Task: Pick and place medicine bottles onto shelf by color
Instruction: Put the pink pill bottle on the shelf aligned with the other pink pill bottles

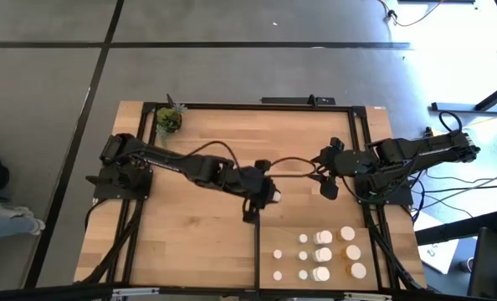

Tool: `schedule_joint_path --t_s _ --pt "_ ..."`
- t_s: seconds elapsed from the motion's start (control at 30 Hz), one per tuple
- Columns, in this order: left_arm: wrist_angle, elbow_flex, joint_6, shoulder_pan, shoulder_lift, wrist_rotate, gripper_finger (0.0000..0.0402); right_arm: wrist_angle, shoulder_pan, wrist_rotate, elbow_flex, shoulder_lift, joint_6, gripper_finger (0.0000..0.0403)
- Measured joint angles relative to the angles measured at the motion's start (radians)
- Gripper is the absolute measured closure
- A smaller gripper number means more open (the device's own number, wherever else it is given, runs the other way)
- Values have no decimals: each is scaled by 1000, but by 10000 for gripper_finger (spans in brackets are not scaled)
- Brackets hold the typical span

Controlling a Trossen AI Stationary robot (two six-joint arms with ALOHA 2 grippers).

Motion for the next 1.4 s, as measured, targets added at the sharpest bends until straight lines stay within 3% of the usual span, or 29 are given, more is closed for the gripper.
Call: schedule_joint_path --t_s 0.17,0.37,0.57,0.67,0.97,1.2,1.4 --pt "-78 -2 38 90 -17 18 293 0 0 1 0 0 0 144" --pt "-110 -2 122 237 -16 180 293 1 0 1 0 0 2 144" --pt "-123 -6 181 379 2 277 293 1 0 2 0 0 1 144" --pt "-47 -67 182 423 17 344 293 2 0 3 0 1 0 144" --pt "210 -297 167 433 23 426 293 10 0 12 0 1 -26 144" --pt "323 -356 167 383 48 389 293 10 0 30 0 1 -35 144" --pt "486 -347 154 357 142 362 293 15 0 31 0 1 -50 144"
